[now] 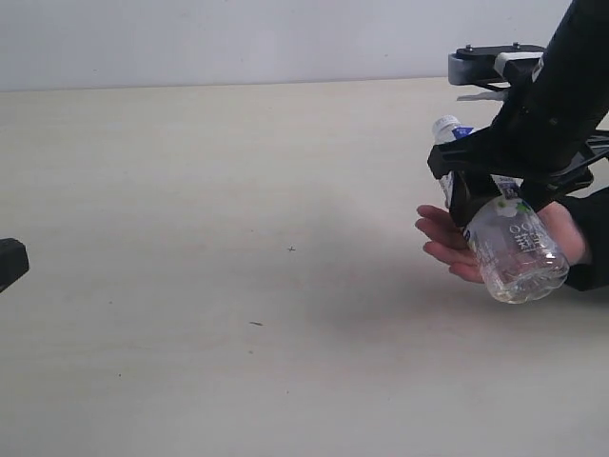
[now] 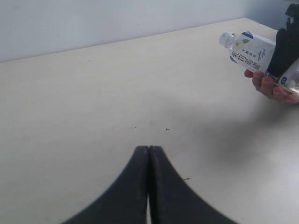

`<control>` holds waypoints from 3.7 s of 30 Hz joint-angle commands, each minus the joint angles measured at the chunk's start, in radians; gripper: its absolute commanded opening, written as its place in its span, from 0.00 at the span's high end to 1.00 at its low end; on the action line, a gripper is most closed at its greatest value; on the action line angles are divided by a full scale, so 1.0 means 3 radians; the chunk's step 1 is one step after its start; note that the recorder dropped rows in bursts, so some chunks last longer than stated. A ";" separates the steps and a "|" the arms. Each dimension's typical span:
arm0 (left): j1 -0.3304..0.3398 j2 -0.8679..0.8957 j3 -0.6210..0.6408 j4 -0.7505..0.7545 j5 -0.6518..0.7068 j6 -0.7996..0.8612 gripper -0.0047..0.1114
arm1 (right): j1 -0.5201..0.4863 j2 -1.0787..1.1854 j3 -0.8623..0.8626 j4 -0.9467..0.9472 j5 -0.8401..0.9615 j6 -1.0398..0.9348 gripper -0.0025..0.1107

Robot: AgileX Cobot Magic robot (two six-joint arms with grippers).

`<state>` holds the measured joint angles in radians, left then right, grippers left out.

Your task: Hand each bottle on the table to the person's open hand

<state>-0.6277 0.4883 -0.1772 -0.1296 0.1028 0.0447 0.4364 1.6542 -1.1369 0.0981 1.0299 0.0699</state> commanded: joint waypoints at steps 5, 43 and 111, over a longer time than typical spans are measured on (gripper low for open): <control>0.0010 -0.0018 0.0008 -0.0012 -0.0039 0.0008 0.96 | -0.0008 -0.0002 0.0013 0.0006 0.0037 -0.0031 0.61; 0.0010 -0.0018 0.0008 -0.0012 -0.0039 0.0008 0.96 | -0.0002 -0.2598 0.0013 0.0451 -0.0024 -0.0442 0.98; 0.0010 -0.0018 0.0008 -0.0012 -0.0039 0.0008 0.96 | -0.0912 -0.5203 0.3487 0.0336 -0.3096 -0.1039 0.98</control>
<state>-0.6277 0.4883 -0.1772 -0.1296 0.1028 0.0447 0.1675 0.1304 -0.1404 0.2071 0.1145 -0.2308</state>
